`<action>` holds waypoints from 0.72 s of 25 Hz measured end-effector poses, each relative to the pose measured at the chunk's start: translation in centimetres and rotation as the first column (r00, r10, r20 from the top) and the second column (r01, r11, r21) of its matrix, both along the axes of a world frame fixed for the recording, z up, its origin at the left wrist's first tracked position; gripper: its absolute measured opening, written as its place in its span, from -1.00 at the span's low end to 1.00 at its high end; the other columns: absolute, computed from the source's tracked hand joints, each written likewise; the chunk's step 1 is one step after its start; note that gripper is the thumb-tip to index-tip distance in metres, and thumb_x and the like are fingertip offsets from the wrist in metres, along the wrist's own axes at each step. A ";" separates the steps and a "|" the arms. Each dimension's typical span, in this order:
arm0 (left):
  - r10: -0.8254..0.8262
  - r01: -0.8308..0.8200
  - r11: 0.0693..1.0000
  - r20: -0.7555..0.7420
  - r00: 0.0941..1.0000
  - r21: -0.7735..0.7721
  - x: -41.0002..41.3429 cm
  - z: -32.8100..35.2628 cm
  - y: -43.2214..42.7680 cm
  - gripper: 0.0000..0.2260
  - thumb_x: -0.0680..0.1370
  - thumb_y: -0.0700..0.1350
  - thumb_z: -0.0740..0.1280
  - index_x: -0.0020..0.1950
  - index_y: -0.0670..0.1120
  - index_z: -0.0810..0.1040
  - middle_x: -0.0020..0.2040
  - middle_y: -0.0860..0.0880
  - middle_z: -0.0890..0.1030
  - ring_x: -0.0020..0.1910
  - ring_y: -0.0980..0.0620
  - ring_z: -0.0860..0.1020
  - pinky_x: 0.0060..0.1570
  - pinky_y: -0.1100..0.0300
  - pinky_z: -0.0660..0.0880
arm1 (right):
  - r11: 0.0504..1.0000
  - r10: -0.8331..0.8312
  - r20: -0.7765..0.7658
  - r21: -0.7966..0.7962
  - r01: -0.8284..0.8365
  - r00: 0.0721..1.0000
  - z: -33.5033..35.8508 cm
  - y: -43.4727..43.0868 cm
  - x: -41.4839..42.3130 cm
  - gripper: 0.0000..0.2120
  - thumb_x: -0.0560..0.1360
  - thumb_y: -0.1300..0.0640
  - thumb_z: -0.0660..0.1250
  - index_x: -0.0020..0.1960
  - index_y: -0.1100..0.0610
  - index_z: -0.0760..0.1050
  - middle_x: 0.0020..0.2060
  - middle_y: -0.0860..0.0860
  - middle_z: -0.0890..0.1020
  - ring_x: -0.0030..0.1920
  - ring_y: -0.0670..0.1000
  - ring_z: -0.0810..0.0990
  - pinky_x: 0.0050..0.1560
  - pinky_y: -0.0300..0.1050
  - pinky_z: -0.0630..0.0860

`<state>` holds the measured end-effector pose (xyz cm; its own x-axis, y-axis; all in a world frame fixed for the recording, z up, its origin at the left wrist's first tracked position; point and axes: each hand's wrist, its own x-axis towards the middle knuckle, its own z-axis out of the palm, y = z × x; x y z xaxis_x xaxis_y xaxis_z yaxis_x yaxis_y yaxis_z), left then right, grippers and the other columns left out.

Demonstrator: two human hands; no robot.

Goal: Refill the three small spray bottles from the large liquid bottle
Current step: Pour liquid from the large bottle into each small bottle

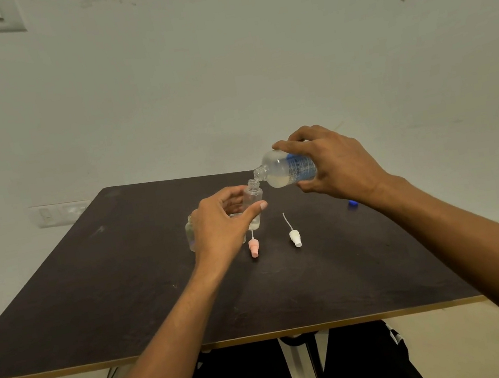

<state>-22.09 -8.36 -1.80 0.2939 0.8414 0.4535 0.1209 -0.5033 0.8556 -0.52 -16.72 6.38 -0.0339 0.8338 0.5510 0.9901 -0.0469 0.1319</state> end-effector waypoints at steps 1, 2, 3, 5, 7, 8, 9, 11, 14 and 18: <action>0.001 -0.001 1.000 0.000 1.000 0.000 0.0 0.0 0.0 -0.63 0.39 0.06 0.65 0.15 0.03 0.74 -0.03 0.16 0.75 -0.03 0.30 0.69 0.12 0.24 0.65 | 1.000 0.000 0.003 0.000 0.000 1.000 0.0 0.0 0.0 -0.26 0.44 0.00 0.59 0.56 -0.13 0.40 0.33 -0.04 0.54 0.31 0.03 0.49 0.01 0.00 0.61; 0.002 -0.002 1.000 0.001 1.000 -0.001 0.0 0.0 0.0 -0.62 0.39 0.06 0.66 0.16 0.03 0.74 -0.03 0.16 0.75 -0.03 0.30 0.69 0.12 0.23 0.65 | 1.000 0.000 0.006 0.000 0.000 1.000 0.1 0.0 0.0 -0.26 0.45 0.00 0.59 0.56 -0.13 0.40 0.33 -0.04 0.54 0.32 0.03 0.49 0.01 0.00 0.61; 0.001 -0.001 1.000 0.004 1.000 -0.003 0.1 0.0 0.0 -0.63 0.39 0.06 0.66 0.16 0.03 0.74 -0.04 0.16 0.75 -0.03 0.30 0.69 0.12 0.23 0.65 | 1.000 0.000 0.007 0.000 0.000 1.000 0.1 0.0 0.0 -0.26 0.45 0.00 0.59 0.56 -0.13 0.40 0.33 -0.04 0.54 0.32 0.03 0.49 0.01 0.01 0.62; -0.002 0.002 1.000 0.004 1.000 -0.004 0.0 0.0 0.1 -0.63 0.39 0.06 0.66 0.15 0.03 0.74 -0.04 0.16 0.75 -0.03 0.30 0.69 0.12 0.22 0.65 | 1.000 -0.002 0.006 -0.001 0.002 1.000 0.0 0.0 0.0 -0.26 0.44 0.01 0.59 0.56 -0.13 0.40 0.33 -0.03 0.54 0.32 0.04 0.49 0.02 0.02 0.63; -0.005 0.005 1.000 -0.002 1.000 0.001 0.0 0.0 0.0 -0.63 0.39 0.07 0.65 0.16 0.04 0.74 -0.03 0.16 0.75 -0.03 0.31 0.69 0.12 0.24 0.65 | 1.000 -0.002 0.005 0.000 0.002 1.000 0.0 0.0 0.0 -0.26 0.44 0.01 0.60 0.56 -0.12 0.41 0.33 -0.03 0.54 0.31 0.05 0.50 0.02 0.03 0.64; -0.006 0.006 1.000 -0.003 1.000 0.002 0.0 -0.1 0.0 -0.63 0.39 0.07 0.65 0.15 0.04 0.74 -0.03 0.16 0.75 -0.03 0.31 0.69 0.11 0.26 0.64 | 1.000 -0.002 0.007 0.001 0.002 1.000 -0.1 0.0 0.0 -0.26 0.44 0.01 0.60 0.55 -0.12 0.41 0.32 -0.03 0.54 0.31 0.05 0.50 0.02 0.03 0.64; -0.007 0.007 1.000 -0.002 1.000 0.001 0.0 -0.1 0.0 -0.64 0.39 0.06 0.65 0.15 0.03 0.74 -0.03 0.16 0.75 -0.03 0.31 0.69 0.10 0.28 0.64 | 1.000 -0.003 0.010 0.003 0.003 1.000 -0.1 0.0 0.0 -0.26 0.44 0.01 0.60 0.55 -0.12 0.41 0.32 -0.03 0.54 0.31 0.05 0.50 0.02 0.02 0.64; -0.009 0.010 1.000 0.005 1.000 -0.005 0.0 -0.1 -0.1 -0.65 0.39 0.05 0.65 0.14 0.03 0.74 -0.04 0.16 0.75 -0.03 0.32 0.69 0.08 0.32 0.63 | 1.000 -0.003 0.014 0.005 0.003 1.000 -0.2 0.0 0.0 -0.26 0.44 0.02 0.60 0.55 -0.12 0.41 0.32 -0.03 0.55 0.30 0.04 0.50 0.01 0.01 0.62; -0.010 0.010 1.000 0.003 1.000 -0.007 0.0 -0.2 -0.1 -0.64 0.39 0.06 0.65 0.15 0.03 0.74 -0.03 0.16 0.75 -0.02 0.30 0.69 0.09 0.30 0.63 | 1.000 0.002 0.016 0.009 -0.002 1.000 -0.2 0.0 0.0 -0.27 0.44 0.02 0.60 0.55 -0.12 0.42 0.31 -0.02 0.55 0.29 0.05 0.51 -0.01 0.01 0.63; -0.007 0.007 1.000 -0.002 1.000 -0.002 0.1 -0.2 -0.1 -0.63 0.39 0.05 0.65 0.16 0.03 0.73 -0.02 0.14 0.75 -0.01 0.27 0.69 0.12 0.25 0.64 | 1.000 0.000 0.020 0.011 -0.001 1.000 -0.3 0.1 0.1 -0.26 0.43 0.03 0.61 0.55 -0.11 0.42 0.31 -0.02 0.55 0.30 0.05 0.51 0.00 -0.01 0.61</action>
<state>-22.03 -8.42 -1.99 0.3007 0.8400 0.4517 0.1186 -0.5029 0.8562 -0.43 -16.60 6.06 -0.0453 0.8278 0.5593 0.9874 -0.0479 0.1508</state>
